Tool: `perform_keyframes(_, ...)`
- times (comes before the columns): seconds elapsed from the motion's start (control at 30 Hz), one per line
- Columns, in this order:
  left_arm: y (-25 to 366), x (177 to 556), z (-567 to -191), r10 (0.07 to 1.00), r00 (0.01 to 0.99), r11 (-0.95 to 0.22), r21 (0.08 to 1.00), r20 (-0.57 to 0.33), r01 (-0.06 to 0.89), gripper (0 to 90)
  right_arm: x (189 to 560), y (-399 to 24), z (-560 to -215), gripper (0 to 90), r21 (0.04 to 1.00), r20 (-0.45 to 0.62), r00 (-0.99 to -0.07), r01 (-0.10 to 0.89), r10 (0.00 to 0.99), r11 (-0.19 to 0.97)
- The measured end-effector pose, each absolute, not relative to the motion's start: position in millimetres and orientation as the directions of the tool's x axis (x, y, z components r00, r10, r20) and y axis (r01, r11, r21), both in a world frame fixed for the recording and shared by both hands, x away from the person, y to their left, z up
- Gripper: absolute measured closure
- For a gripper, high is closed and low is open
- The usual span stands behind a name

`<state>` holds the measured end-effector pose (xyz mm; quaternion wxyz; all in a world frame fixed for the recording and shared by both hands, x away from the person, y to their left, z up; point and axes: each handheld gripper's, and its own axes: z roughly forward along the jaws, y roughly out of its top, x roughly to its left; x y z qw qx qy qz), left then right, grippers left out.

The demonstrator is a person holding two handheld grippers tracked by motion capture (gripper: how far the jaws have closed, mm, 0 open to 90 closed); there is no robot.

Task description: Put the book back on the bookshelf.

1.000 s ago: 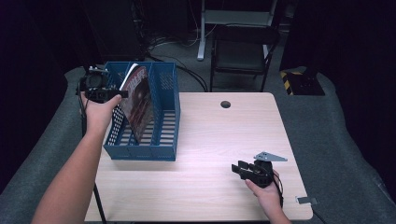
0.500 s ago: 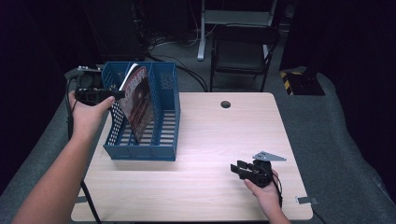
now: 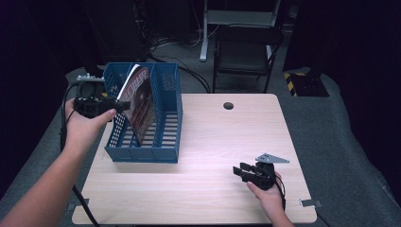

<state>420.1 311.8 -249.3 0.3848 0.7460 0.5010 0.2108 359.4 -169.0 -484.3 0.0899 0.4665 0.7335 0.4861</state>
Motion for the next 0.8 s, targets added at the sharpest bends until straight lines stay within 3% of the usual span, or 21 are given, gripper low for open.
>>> perform_keyframes(0.33,275,401,-264,0.84,0.537,-0.292,0.773,-0.075,0.563,35.0,359,-168,-484,56.4,0.793,0.32,-0.551,0.601,0.771,0.1)
perform_keyframes(0.8,232,393,-324,0.765,0.633,-0.351,0.747,-0.119,0.564,35.3,360,-169,-485,56.2,0.793,0.321,-0.551,0.601,0.77,0.099)
